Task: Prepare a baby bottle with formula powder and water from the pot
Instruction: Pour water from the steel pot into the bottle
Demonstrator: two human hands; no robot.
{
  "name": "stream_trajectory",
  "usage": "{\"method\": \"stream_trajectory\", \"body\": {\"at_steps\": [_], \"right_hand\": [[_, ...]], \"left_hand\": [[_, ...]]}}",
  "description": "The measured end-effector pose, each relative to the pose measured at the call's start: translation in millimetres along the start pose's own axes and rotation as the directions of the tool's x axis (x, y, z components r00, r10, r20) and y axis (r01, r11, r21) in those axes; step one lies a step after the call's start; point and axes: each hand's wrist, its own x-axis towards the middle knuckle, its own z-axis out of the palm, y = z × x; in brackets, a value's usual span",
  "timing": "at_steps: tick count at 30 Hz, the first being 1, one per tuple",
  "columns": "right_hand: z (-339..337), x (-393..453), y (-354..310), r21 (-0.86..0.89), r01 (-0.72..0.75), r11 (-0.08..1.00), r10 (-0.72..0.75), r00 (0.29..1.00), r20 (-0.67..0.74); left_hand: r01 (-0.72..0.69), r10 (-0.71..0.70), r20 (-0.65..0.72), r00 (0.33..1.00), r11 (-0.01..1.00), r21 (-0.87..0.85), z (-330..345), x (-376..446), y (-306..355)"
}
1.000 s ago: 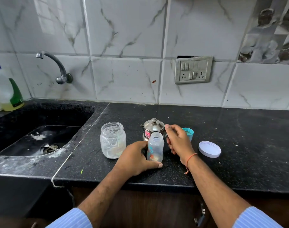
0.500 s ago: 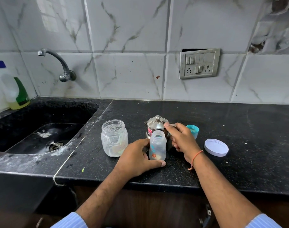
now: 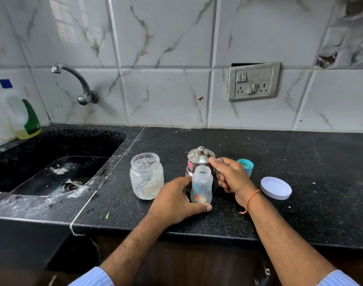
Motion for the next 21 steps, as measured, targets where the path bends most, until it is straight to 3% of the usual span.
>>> {"method": "stream_trajectory", "body": {"at_steps": [8,21], "right_hand": [[1,-5,3,-0.048,0.08,0.996,-0.082,0.995,-0.051],[0,-13,-3,0.045,0.146,0.988,-0.137,0.978,-0.156]], "left_hand": [[-0.017,0.017,0.012,1.0,1.0,0.005,-2,-1,2],[-0.005,0.005,0.012,1.0,1.0,-0.003,-4,-1,2]]}}
